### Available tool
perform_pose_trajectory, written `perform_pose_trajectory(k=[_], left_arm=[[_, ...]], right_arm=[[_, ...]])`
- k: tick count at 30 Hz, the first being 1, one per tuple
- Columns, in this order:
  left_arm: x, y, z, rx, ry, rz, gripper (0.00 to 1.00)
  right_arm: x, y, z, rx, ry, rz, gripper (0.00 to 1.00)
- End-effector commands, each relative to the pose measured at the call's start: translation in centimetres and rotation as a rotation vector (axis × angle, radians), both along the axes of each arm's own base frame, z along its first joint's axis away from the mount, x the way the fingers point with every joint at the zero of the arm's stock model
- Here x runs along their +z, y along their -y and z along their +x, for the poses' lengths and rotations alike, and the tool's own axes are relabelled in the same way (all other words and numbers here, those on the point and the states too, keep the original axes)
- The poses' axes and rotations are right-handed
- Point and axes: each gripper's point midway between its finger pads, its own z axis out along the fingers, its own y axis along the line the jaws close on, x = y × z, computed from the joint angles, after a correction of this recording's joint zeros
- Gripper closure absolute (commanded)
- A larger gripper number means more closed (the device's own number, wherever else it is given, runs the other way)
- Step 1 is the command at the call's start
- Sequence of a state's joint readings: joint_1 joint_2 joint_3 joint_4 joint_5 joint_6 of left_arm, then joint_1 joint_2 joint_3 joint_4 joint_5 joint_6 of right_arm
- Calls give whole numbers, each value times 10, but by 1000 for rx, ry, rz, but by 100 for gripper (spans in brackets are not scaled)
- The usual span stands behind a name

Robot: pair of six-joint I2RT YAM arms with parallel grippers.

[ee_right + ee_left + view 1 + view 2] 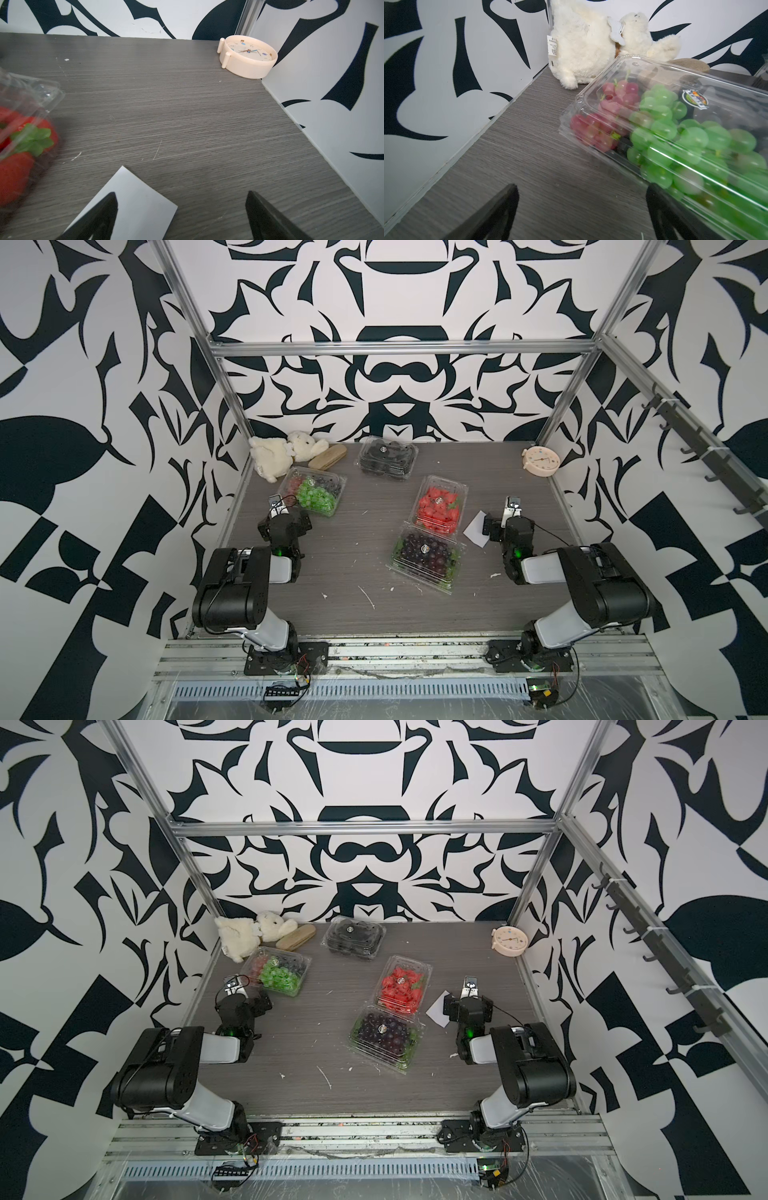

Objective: Label fruit boxes
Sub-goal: Reset both arms

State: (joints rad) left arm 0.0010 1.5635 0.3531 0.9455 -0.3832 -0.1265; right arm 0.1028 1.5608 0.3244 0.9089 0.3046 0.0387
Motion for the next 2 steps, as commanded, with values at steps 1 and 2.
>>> perform_pose_trajectory(k=[1,2], left_arm=[[5,-1,2,-2,14,-2,0],[5,-1,2,-2,14,-3,0]], right_arm=[[14,-6,9,31,39,-5,0],[14,-6,9,31,40,-5,0]])
